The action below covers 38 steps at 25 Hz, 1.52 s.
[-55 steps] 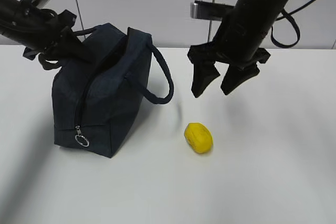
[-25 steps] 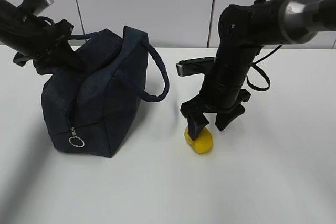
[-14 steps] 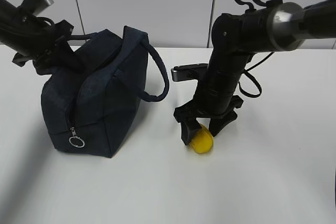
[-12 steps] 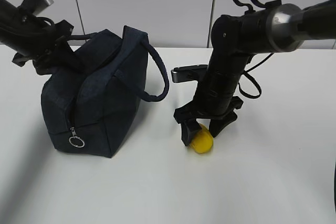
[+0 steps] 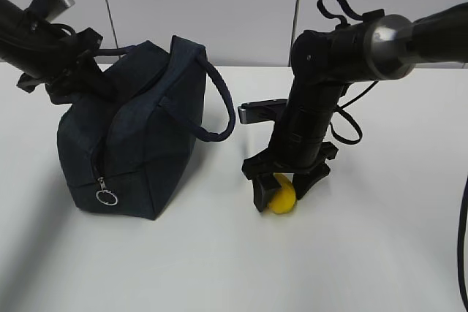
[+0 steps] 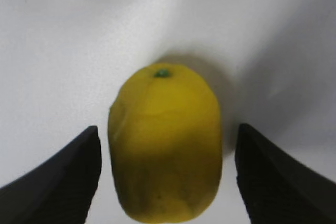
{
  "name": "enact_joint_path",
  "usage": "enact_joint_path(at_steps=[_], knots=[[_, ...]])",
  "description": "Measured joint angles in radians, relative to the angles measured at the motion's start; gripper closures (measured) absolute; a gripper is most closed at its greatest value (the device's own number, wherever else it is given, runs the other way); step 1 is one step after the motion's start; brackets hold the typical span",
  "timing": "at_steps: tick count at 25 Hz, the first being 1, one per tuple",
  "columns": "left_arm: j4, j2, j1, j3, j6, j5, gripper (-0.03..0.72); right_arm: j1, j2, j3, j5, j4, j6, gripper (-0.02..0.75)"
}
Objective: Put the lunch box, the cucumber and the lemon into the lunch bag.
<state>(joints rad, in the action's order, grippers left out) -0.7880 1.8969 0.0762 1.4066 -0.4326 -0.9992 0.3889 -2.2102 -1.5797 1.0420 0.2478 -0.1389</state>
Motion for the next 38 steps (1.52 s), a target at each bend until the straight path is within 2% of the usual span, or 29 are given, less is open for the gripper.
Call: enact_joint_path(at_steps=[5,11,14,19,29,38], knots=[[0.000,0.000,0.000,0.000,0.000,0.000,0.679,0.000,-0.004,0.000,-0.006,0.002,-0.002,0.182],[0.000,0.000,0.000,0.000,0.000,0.000,0.679,0.000,-0.004,0.000,-0.006,-0.002,-0.002,0.298],[0.000,0.000,0.000,0.000,0.000,0.000,0.680,0.000,-0.004,0.000,-0.006,-0.005,-0.002,0.328],[0.000,0.000,0.000,0.000,0.000,0.000,0.680,0.000,-0.004,0.000,0.000,-0.005,-0.002,0.342],[0.000,0.000,0.000,0.000,0.000,0.000,0.681,0.000,0.004,0.000,0.125,-0.009,-0.002,0.347],[0.002,0.000,0.000,0.000,0.000,0.000,0.681,0.000,0.135,0.000,0.161,0.000,-0.002,0.347]])
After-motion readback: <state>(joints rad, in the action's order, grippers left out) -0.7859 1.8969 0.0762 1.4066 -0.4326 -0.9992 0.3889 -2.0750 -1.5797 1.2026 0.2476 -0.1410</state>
